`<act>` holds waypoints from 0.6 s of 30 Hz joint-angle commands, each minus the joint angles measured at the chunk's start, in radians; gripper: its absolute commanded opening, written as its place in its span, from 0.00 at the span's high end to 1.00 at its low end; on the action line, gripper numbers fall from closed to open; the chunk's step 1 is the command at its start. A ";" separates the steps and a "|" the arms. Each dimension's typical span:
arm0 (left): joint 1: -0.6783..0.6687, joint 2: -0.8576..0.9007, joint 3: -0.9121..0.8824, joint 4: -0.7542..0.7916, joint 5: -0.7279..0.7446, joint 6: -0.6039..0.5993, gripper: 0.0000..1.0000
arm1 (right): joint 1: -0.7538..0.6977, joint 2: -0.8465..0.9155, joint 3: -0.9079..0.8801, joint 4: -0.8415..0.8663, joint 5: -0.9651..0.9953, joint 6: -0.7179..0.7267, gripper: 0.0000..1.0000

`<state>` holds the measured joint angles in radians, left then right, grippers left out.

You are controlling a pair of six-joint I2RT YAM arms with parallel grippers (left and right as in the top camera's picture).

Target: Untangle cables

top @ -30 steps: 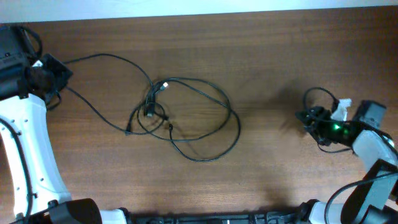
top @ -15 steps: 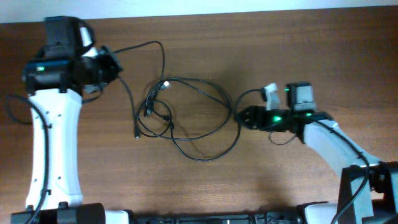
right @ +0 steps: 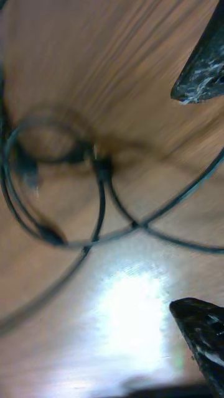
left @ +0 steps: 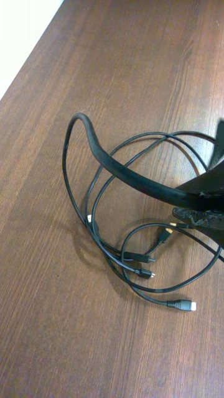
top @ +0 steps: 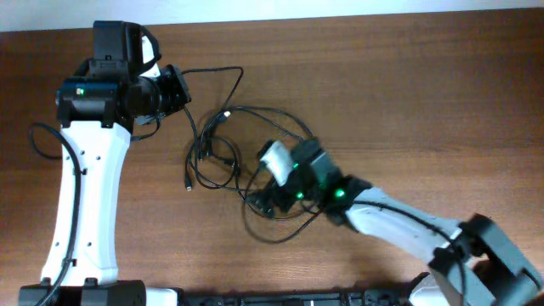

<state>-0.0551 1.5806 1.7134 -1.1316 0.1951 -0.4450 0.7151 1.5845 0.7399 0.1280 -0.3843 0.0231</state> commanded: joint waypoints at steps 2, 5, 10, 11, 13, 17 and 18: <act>-0.002 0.007 0.019 -0.001 0.007 0.017 1.00 | 0.098 0.121 0.019 0.042 0.129 -0.095 0.02; -0.001 0.007 0.019 -0.003 0.007 0.016 1.00 | 0.130 0.170 0.053 0.044 0.154 -0.098 0.03; -0.001 0.007 0.019 -0.007 0.007 0.016 1.00 | 0.158 0.181 0.078 0.038 0.227 -0.098 0.29; -0.001 0.007 0.019 -0.008 0.007 0.016 1.00 | 0.157 0.186 0.078 0.035 0.254 -0.098 0.50; -0.001 0.007 0.019 -0.011 0.006 0.017 1.00 | 0.147 0.188 0.078 0.034 0.294 -0.080 0.93; -0.001 0.007 0.019 -0.015 0.006 0.039 1.00 | 0.080 0.158 0.080 0.004 0.337 0.002 0.96; -0.001 0.007 0.019 -0.022 0.005 0.043 1.00 | 0.051 0.135 0.080 -0.019 0.337 0.017 0.96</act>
<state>-0.0551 1.5806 1.7134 -1.1450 0.1951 -0.4397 0.8368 1.7599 0.8032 0.1448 -0.1051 -0.0216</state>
